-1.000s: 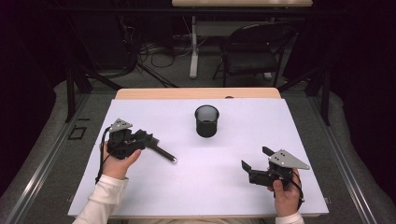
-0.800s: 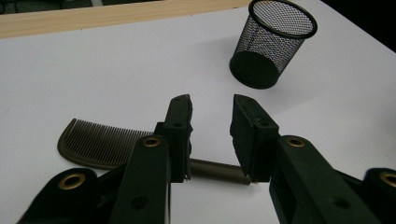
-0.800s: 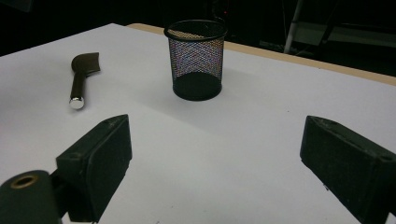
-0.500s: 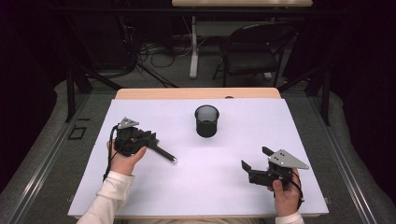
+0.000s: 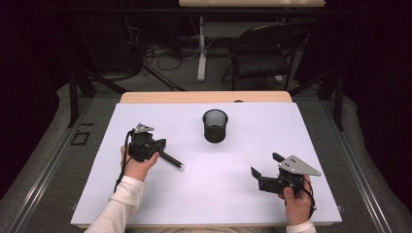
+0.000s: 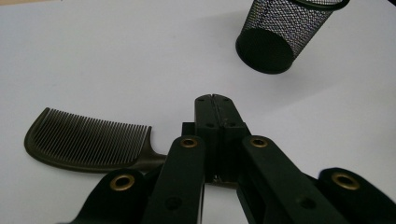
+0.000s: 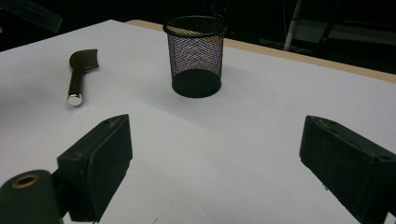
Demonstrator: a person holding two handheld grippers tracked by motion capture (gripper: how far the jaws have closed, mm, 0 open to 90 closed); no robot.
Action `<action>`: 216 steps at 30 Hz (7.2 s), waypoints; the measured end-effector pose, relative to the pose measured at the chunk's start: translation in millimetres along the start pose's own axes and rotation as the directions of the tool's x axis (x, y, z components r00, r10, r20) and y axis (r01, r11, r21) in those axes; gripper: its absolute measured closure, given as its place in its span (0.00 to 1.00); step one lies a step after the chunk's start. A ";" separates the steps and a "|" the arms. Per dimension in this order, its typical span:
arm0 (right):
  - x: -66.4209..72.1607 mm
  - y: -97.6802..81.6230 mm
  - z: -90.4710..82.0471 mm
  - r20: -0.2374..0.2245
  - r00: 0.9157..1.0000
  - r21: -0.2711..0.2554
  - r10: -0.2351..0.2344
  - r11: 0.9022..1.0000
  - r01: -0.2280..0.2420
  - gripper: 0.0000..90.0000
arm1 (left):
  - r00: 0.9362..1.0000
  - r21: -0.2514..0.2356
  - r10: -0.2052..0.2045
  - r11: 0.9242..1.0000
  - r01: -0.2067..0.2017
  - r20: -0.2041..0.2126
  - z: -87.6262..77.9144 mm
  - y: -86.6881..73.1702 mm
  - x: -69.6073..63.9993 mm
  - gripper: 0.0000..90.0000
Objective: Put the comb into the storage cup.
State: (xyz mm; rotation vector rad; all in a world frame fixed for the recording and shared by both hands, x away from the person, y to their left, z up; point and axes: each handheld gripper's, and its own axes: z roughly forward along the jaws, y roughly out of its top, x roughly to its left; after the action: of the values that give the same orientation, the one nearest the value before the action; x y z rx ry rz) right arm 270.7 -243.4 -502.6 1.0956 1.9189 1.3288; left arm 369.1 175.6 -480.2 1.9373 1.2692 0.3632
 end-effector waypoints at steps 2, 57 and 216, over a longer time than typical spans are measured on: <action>-0.1 0.0 0.0 0.000 1.000 -0.001 -0.002 1.000 0.002 0.10 | 1.000 0.001 -0.001 1.000 0.001 -0.001 1.5 -0.1 -0.4 1.00; 0.8 -1.6 1.9 -0.010 1.000 0.013 -0.012 1.000 0.012 0.12 | 1.000 0.163 -0.007 0.987 0.007 0.001 66.1 -19.8 -7.8 1.00; -1.4 -3.2 3.7 -0.019 1.000 0.036 -0.012 0.999 0.013 0.15 | 1.000 0.160 -0.022 0.987 0.019 0.011 -5.1 -43.2 49.8 0.47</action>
State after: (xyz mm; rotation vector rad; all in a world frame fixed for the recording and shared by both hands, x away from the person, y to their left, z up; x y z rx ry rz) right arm 273.4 -243.4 -506.9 1.0908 1.9674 1.3070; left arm 361.0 229.9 -517.0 2.0553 1.3442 0.2440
